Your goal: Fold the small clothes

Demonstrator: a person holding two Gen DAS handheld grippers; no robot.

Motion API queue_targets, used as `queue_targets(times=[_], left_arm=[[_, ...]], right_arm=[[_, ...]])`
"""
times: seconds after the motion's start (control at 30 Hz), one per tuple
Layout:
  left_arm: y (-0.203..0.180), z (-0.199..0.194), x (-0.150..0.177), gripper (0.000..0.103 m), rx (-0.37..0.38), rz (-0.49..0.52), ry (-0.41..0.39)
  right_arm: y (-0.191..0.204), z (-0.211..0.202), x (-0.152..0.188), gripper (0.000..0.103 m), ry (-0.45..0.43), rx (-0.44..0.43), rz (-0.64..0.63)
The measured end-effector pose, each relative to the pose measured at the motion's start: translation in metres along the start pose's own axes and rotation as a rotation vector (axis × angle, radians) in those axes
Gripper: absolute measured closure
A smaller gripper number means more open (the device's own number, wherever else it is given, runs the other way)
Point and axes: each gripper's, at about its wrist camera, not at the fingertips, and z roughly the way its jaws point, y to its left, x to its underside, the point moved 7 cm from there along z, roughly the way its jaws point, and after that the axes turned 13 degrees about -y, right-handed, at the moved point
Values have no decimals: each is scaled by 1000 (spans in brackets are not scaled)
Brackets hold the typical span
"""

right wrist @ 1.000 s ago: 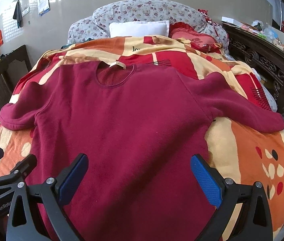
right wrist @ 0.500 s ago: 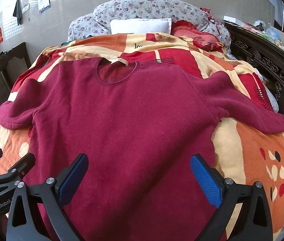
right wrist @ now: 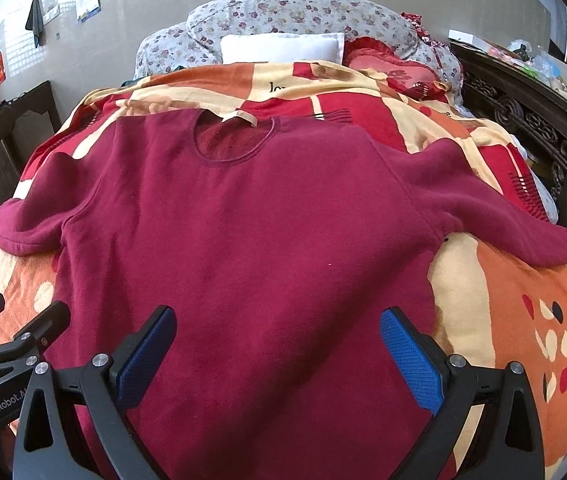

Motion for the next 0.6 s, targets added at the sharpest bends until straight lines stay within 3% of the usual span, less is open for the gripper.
queue_targets(times=[0.23, 0.37, 0.6], left_arm=[[9, 5, -1, 0, 7, -25, 14], [36, 6, -6, 0, 31, -80, 23], [175, 29, -33, 0, -122, -344, 4]], right_arm=[[10, 5, -1, 0, 3, -12, -8], [19, 9, 0, 0, 12, -27, -23], [31, 12, 0, 0, 18, -68, -26]])
